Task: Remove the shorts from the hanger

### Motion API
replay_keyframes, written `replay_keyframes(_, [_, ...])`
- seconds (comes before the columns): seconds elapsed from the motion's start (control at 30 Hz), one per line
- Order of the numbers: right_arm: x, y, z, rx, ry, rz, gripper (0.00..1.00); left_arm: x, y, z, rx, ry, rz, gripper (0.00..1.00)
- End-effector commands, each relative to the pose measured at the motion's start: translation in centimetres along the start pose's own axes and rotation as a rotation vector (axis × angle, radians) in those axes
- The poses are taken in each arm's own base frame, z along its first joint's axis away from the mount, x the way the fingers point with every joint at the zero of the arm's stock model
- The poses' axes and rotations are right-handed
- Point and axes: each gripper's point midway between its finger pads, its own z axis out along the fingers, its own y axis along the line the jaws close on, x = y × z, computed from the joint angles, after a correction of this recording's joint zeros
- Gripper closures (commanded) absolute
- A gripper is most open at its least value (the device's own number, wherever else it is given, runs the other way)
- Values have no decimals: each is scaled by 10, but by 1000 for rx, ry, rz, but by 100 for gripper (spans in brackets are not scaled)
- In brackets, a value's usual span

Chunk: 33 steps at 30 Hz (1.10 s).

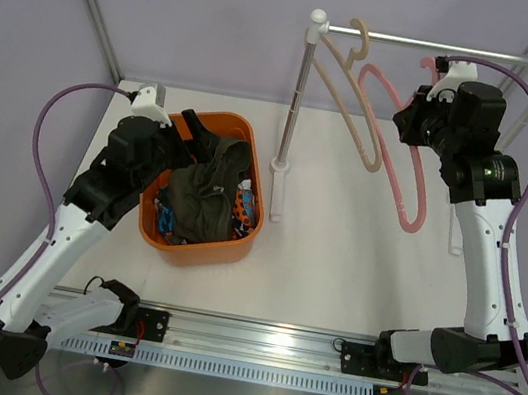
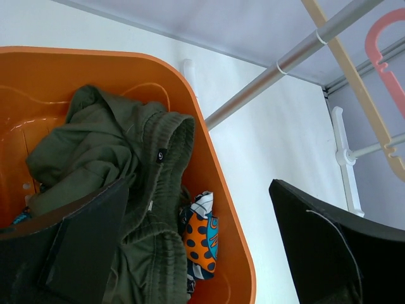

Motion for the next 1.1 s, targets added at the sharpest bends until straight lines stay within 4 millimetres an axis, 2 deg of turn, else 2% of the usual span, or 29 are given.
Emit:
replay_keyframes(0.0, [-25,19,-12,-119,-76,-69,100,-24,-16,-15,64,-52,32,1])
replay_keyframes(0.2, [-27,-10,-7,46,-58,-76,100,-32,-14,-25,47,-62,71,1])
replay_keyframes(0.4, [-37,-10,14,46,-41,-76,100,-37,-11,-27,28,-77,93,1])
replay_keyframes(0.5, [-42,-17,28,81,-35,-79,100,-39,-12,-27,31,-82,98,1])
replay_keyframes(0.83, [-54,-22,82,106,-26,-68,100,-47,-12,-27,23,-102,125,1])
replay_keyframes(1.07, [-40,-20,112,91,13,-44,100,-50,-11,-26,14,-110,141,1])
